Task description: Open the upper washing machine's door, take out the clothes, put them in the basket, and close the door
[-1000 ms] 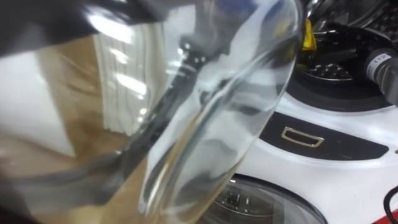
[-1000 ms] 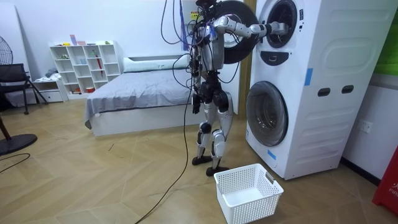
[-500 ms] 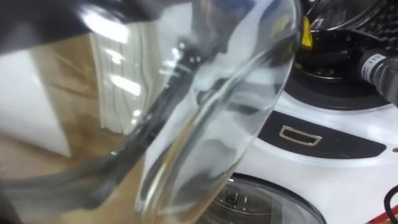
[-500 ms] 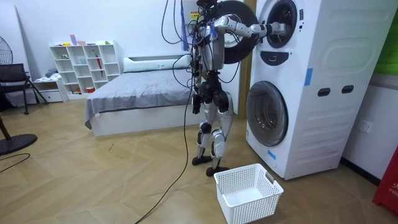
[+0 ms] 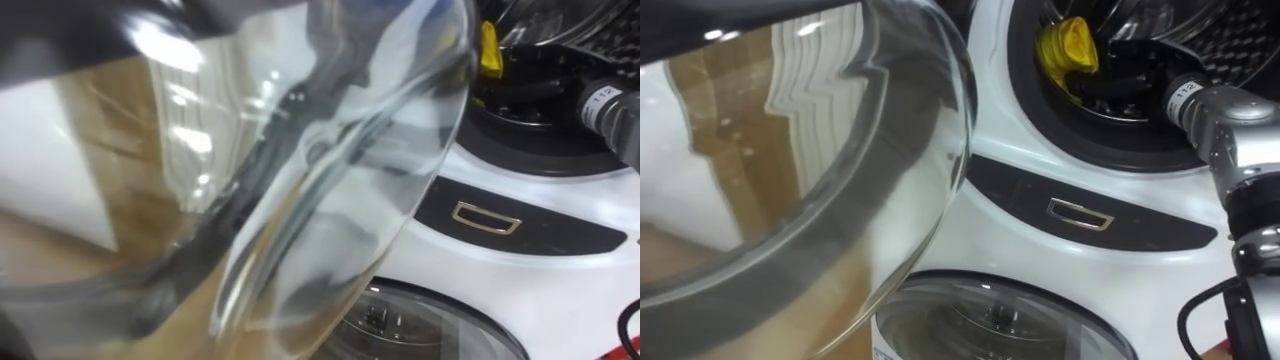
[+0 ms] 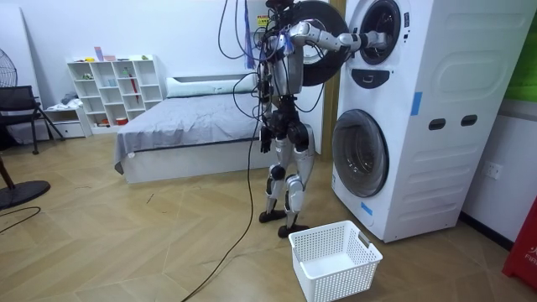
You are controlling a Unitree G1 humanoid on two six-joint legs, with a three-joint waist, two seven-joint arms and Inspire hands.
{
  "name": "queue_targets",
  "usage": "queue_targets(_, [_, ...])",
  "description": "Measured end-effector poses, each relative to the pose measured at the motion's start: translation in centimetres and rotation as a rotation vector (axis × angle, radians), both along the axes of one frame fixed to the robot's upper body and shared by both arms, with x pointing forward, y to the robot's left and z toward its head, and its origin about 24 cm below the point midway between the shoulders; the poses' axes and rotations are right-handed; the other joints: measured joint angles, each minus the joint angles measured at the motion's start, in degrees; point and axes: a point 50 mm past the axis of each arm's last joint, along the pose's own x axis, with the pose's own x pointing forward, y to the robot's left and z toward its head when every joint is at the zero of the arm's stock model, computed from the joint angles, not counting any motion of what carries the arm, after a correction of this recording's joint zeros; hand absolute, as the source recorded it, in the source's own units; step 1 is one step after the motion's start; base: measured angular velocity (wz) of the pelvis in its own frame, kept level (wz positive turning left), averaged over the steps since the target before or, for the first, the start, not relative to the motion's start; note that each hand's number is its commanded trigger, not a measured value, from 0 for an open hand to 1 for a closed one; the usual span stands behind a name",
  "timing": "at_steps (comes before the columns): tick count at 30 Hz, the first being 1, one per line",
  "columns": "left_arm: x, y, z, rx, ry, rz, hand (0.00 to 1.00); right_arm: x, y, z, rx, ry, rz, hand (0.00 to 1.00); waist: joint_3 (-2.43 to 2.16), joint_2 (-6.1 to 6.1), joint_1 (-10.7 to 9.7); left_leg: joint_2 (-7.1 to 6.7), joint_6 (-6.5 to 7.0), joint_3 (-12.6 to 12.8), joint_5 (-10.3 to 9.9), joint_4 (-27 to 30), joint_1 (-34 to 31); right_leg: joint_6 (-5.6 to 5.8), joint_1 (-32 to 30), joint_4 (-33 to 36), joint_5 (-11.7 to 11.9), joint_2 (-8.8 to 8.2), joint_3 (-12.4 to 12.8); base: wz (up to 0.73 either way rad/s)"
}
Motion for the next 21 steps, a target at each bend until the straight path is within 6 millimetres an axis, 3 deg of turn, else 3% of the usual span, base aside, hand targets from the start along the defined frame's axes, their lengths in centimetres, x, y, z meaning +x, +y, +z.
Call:
queue_targets(4, [0.3, 0.2, 0.0, 0.01, -0.016, -0.002, 0.0, -0.1, 0.2, 0.0, 0.02, -0.02, -0.011, 1.0, 0.01, 0.01, 0.5, 0.0, 0.0, 0.92, 0.0, -0.07, 0.16, 0.0, -0.16, -0.02, 0.0, 0.12, 0.79, -0.09])
queue_targets(9, [0.6, 0.4, 0.1, 0.023, -0.05, 0.007, 0.0, -1.5, 2.1, 0.9, -0.055, -0.175, 0.027, 1.0, -0.12, 0.47, 0.44, 0.03, 0.0, 2.65, 0.0, -0.07, -0.6, -0.01, -1.52, 0.07, 0.02, 0.08, 2.49, -0.19])
queue_targets(12, [0.2, 0.2, 0.0, 0.024, -0.063, 0.06, 0.0, -4.2, 3.2, 0.2, -0.089, -0.272, 0.037, 1.0, -0.4, 1.69, 0.19, 0.12, 0.0, 3.72, 0.0, -0.27, 0.37, -0.01, -0.82, 0.01, 0.02, 0.18, 3.27, -0.16])
queue_targets(14, [0.2, -0.4, -0.2, 0.024, -0.076, 0.09, 0.0, -6.8, 4.2, -0.2, -0.124, -0.352, 0.045, 1.0, -1.05, 2.91, 0.1, 0.28, 0.0, 5.53, 0.01, -0.88, 1.28, 0.02, -0.76, 0.06, 0.0, 0.3, 4.12, -0.27])
queue_targets(17, [-0.1, -0.9, -0.3, 0.037, -0.076, 0.095, 0.0, -8.6, 5.9, -0.9, -0.117, -0.423, 0.061, 1.0, -0.68, 3.72, -0.49, 0.49, 0.0, 6.46, 0.01, -1.72, 2.71, 0.03, -0.22, -0.03, 0.0, 0.78, 6.1, -0.33])
queue_targets(21, [-0.4, -1.2, -0.4, 0.037, -0.091, 0.118, 0.0, -10.5, 6.9, -1.4, -0.124, -0.461, 0.073, 1.0, -0.88, 3.55, -2.09, 0.86, -0.01, 6.59, 0.0, -2.41, 3.26, 0.03, -0.01, 0.06, -0.01, 1.24, 7.01, 0.01])
